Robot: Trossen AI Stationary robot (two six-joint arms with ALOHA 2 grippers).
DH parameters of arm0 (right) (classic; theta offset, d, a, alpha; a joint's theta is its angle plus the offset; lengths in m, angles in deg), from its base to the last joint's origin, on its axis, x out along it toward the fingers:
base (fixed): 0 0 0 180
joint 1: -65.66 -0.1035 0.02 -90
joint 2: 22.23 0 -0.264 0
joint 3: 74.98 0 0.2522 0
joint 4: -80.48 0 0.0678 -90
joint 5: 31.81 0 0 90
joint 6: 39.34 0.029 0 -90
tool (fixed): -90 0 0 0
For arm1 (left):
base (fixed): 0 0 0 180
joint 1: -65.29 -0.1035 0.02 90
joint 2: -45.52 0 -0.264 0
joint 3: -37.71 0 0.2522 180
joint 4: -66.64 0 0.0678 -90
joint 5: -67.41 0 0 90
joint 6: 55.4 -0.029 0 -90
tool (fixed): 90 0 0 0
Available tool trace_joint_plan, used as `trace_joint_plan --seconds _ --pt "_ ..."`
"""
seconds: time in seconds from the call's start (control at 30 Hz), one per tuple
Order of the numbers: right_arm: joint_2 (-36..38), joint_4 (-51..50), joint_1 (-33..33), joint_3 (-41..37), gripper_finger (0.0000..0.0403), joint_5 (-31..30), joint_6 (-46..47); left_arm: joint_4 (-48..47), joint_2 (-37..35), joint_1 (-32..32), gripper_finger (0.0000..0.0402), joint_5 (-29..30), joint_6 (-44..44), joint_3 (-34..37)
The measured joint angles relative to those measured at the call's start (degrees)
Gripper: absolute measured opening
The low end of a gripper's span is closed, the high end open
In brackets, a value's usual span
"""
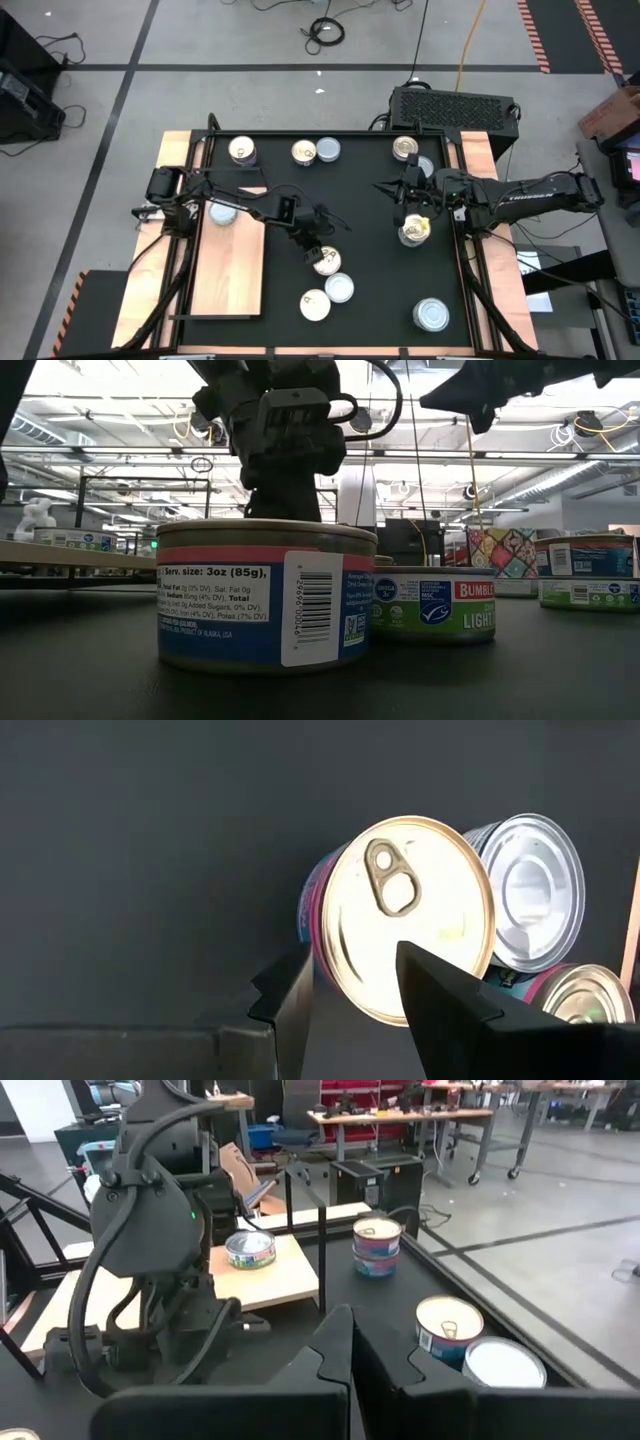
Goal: Stack canned seafood by type on shelf
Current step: Put the blue tuna can on the shelf
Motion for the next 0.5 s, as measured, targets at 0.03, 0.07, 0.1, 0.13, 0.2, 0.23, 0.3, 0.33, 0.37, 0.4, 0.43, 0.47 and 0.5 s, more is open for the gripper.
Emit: trace_joint_plan --seconds 0.03,0.07,0.1,0.13,0.2,0.23,0.3,0.33,0.37,0.4,0.43,0.47,0.5 --pt "0.00 -0.50 0.00 0.00 0.0000 0.00 0.44 0.03 0.00 0.00 0.0147 -0.01 -0.01 0.00" --pt "0.00 -0.98 0.00 0.00 0.0000 0.00 1.01 0.05 0.00 0.00 0.0147 0.00 -0.01 0.00" --pt "0.00 -1.37 0.00 0.00 0.0000 0.00 1.59 0.05 0.00 0.00 0.0147 -0.01 0.03 0.00" --pt "0.00 -1.72 0.00 0.00 0.0000 0.00 2.09 0.05 0.00 0.00 0.0147 -0.01 0.04 0.00" --pt "0.00 -2.91 0.00 0.00 0.0000 0.00 3.24 0.05 0.02 0.00 0.0147 -0.01 -0.05 0.00" --pt "0.00 -3.61 0.00 0.00 0.0000 0.02 3.69 0.12 0.21 -0.01 0.0147 0.00 -0.04 0.00" --pt "0.00 -5.09 0.00 0.00 0.0000 0.01 4.54 0.29 0.72 -0.05 0.0147 0.00 -0.04 0.00" --pt "-0.02 -5.67 0.00 0.00 0.0000 0.00 4.64 0.20 1.00 -0.07 0.0147 0.01 -0.04 0.00" --pt "-0.12 -6.27 0.00 0.00 0.0000 0.02 4.70 0.25 1.34 -0.07 0.0147 0.01 -0.04 0.00" --pt "-0.19 -6.91 0.00 0.00 0.0000 0.02 4.92 0.45 1.77 -0.07 0.0147 -0.01 -0.01 0.00" --pt "-0.23 -7.61 0.00 0.00 0.0000 0.04 5.58 0.70 2.36 -0.07 0.0147 -0.05 0.01 -0.02" --pt "-0.24 -8.07 0.00 0.00 0.0000 0.03 6.18 0.69 2.88 -0.07 0.0147 -0.22 0.00 -0.02" --pt "-0.24 -8.14 0.00 0.00 0.0000 0.04 6.53 0.77 3.20 -0.07 0.0147 -0.85 -0.10 -0.07"
